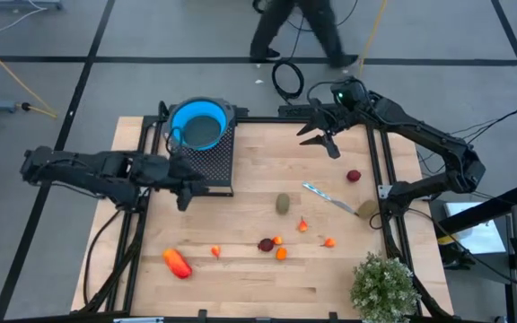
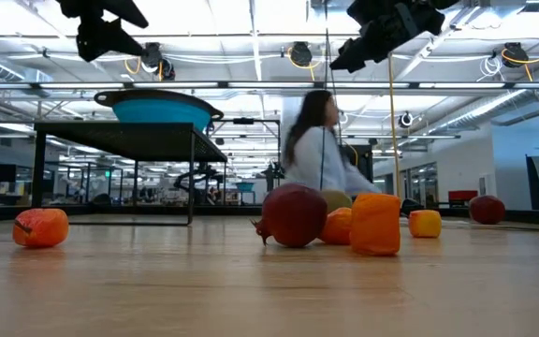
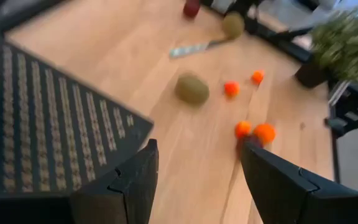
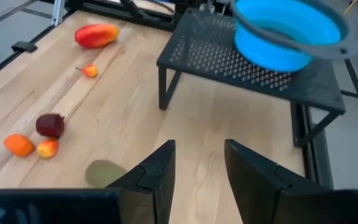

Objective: Pick & Place Fruit
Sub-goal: Put the orange mango into the blue strainer bowl on the shelf

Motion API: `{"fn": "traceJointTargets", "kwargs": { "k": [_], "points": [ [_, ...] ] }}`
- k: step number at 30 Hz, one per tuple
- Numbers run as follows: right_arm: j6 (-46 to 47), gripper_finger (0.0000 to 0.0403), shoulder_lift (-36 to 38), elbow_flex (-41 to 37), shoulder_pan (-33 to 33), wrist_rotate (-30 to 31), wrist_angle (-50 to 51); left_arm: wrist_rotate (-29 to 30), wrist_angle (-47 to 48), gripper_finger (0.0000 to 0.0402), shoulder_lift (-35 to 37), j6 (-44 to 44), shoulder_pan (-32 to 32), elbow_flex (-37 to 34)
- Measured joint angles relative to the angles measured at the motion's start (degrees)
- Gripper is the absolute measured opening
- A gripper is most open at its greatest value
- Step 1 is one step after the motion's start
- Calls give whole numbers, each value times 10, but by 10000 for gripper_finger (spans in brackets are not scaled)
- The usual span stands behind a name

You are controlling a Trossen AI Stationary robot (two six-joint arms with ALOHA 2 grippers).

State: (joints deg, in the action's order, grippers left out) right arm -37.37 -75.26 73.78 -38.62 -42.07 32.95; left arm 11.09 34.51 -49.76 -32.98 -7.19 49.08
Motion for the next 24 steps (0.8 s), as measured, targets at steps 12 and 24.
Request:
{"fn": "traceJointTargets", "kwargs": {
  "k": [12,24],
  "points": [
    [44,38,191,-221,-19,3,-214,25,4,227,-71,-156,-102,0],
    [132,1,368,-372,-19,18,-331,24,5,227,-113,-305,-192,0]
  ]
}}
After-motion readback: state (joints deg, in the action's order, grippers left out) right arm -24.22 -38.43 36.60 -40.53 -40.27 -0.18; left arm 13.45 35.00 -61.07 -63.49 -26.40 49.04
